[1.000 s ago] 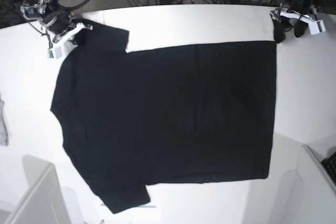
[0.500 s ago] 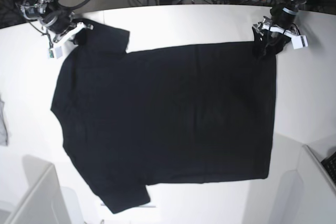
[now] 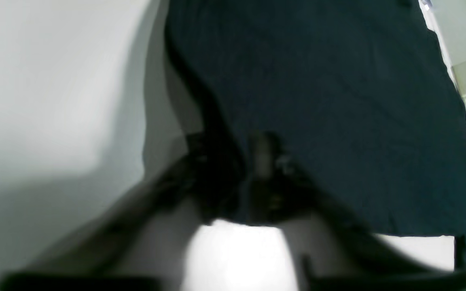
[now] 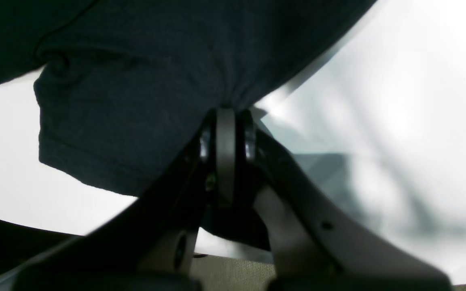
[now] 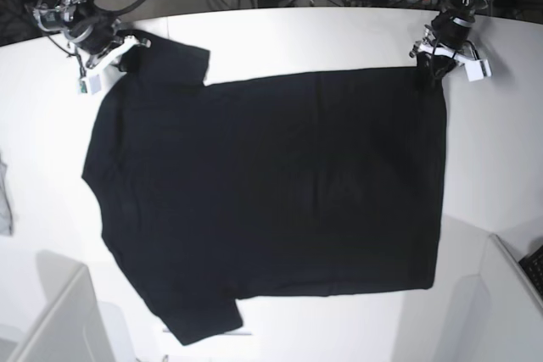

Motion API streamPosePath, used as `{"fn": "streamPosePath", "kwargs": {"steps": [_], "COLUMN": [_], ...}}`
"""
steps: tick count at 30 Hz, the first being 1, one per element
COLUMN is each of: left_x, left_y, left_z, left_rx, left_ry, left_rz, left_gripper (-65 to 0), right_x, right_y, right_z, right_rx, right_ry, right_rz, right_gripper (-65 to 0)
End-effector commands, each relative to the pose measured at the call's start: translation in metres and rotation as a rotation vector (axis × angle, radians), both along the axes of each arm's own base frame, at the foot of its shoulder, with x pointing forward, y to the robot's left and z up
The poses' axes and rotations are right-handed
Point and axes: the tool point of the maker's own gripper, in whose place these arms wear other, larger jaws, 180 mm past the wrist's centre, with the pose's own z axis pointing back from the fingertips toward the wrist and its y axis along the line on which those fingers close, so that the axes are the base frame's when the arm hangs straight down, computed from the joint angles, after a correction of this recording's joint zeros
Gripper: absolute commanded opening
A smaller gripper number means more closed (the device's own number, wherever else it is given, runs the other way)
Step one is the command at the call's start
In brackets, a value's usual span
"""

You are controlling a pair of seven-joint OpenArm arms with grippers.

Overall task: Fold the T-shirt properly
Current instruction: 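Pull the grasped shoulder corners toward the robot to straighten the shirt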

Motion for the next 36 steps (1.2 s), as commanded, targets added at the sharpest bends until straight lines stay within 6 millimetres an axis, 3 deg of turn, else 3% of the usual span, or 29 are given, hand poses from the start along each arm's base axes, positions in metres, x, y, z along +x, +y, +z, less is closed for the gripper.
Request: {"fn": "streamPosePath", "kwargs": {"steps": [1, 2, 12, 23, 28, 36], "left_x": [-0.011, -0.012, -0.030, -0.056, -0.064, -0.047], "left_y": [0.000, -0.001, 0.002, -0.008, -0.012, -0.022], "left_z": [-0.010, -0.009, -0.012, 0.010, 0.018, 0.047], "left_rx": [0.022, 0.027, 0.036, 0.077, 0.089, 0.119], "left_ry": [0.068, 0.070, 0.104, 0.109, 0.107, 0.030], "left_rz": [-0.026, -0.032, -0.030, -0.087, -0.106, -0.140], "left_gripper": [-62.7, -65.0, -65.0, -65.0, -65.0, -65.0], "right_x": [-0.027, -0.027, -0.050, -0.077, -0.077, -0.056], "right_y": [-0.003, -0.004, -0.043, -0.044, -0.046, -0.051], "right_z": [-0.015, -0.014, 0.001, -0.001, 0.008, 0.039], "right_rx": [-0.036, -0.038, -0.118, -0.134, -0.161, -0.239], "right_ry": [0.131, 0.129, 0.134, 0.185, 0.170, 0.081], "right_rz": [0.030, 0.029, -0.076, -0.071, -0.064, -0.045], "right_gripper": [-65.0, -65.0, -65.0, -65.0, -65.0, -65.0]}}
